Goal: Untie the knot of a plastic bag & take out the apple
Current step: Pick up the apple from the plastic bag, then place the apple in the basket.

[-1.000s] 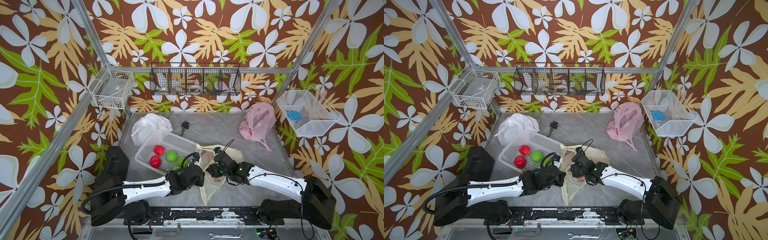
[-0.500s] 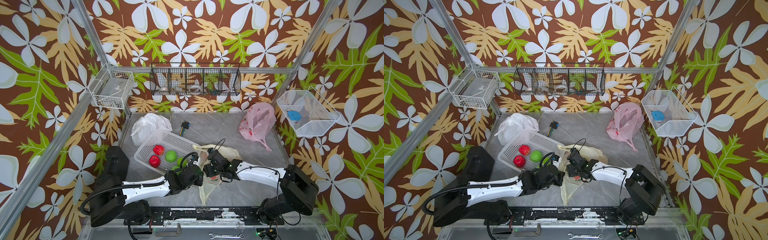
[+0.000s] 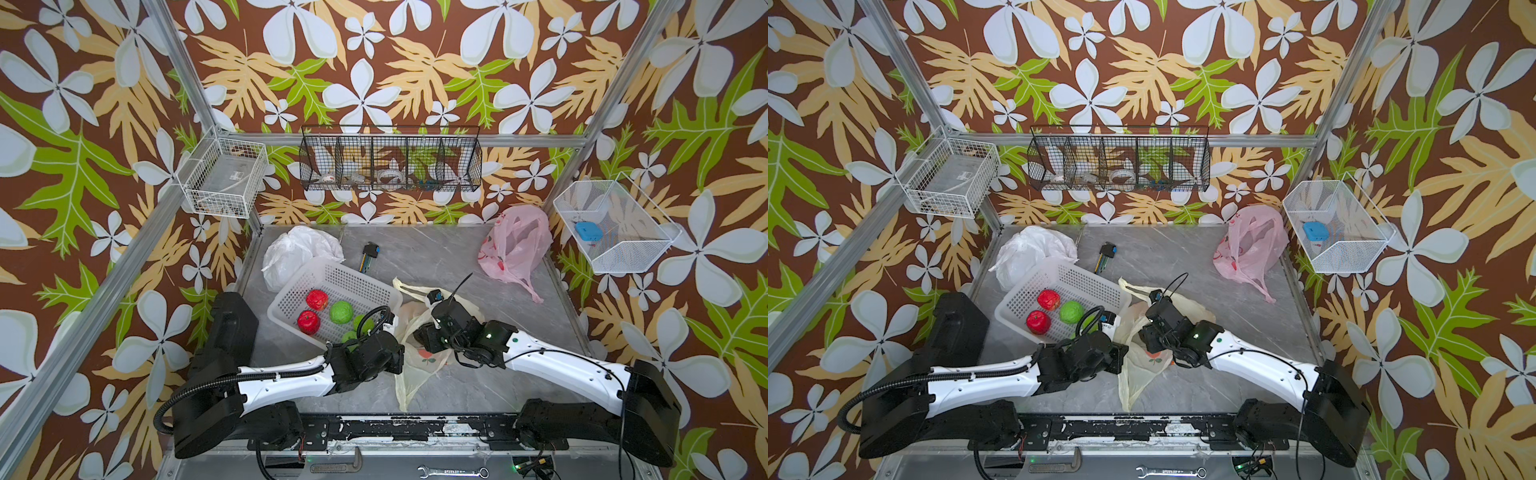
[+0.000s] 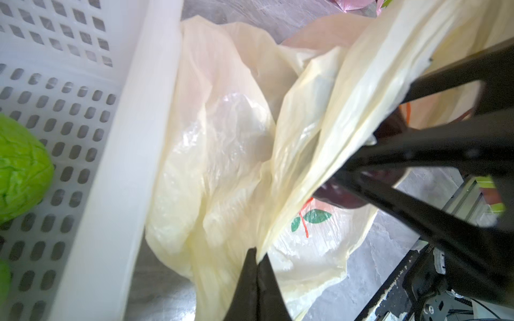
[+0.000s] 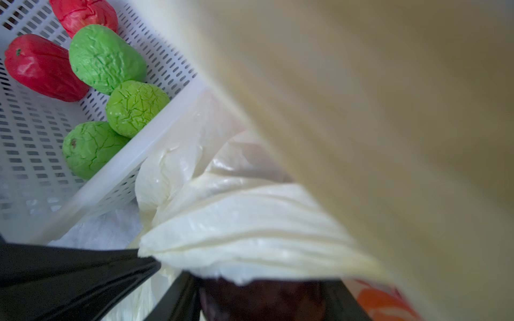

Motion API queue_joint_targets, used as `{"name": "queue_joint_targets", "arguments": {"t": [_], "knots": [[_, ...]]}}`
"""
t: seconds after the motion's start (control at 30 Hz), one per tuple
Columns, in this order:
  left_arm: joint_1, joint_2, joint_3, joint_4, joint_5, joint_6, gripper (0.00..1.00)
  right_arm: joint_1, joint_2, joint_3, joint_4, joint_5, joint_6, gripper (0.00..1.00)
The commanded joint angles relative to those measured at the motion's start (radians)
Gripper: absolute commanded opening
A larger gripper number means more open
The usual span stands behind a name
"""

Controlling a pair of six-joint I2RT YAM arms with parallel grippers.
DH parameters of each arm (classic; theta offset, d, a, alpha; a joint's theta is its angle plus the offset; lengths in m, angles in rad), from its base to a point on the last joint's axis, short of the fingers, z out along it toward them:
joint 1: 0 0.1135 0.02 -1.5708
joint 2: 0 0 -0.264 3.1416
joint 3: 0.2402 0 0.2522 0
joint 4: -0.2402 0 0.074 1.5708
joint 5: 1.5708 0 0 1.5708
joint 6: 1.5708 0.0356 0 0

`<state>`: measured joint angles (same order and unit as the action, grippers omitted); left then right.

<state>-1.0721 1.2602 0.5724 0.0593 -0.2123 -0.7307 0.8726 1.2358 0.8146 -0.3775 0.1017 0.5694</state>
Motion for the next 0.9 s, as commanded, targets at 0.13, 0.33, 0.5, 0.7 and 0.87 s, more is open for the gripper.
{"name": "queue_joint_targets", "arguments": {"t": [0.13, 0.33, 0.5, 0.7, 0.87], "knots": [[0.004, -0.001, -0.005, 0.051, 0.016, 0.001, 0.00, 0.051, -0.142, 0.004, -0.153, -0.021, 0.013, 0.49], [0.006, -0.010, -0.008, 0.068, 0.031, 0.017, 0.00, 0.057, -0.277, 0.033, -0.204, -0.074, 0.014, 0.49], [0.006, -0.025, -0.026, 0.087, 0.058, 0.029, 0.00, 0.057, -0.320, 0.070, -0.126, -0.081, 0.025, 0.49], [0.002, -0.114, -0.128, 0.109, 0.049, -0.025, 0.00, 0.055, -0.145, 0.153, 0.054, -0.062, 0.042, 0.52], [-0.042, -0.176, -0.203, 0.179, 0.006, -0.065, 0.00, 0.051, 0.116, 0.342, 0.124, -0.072, -0.029, 0.53]]}}
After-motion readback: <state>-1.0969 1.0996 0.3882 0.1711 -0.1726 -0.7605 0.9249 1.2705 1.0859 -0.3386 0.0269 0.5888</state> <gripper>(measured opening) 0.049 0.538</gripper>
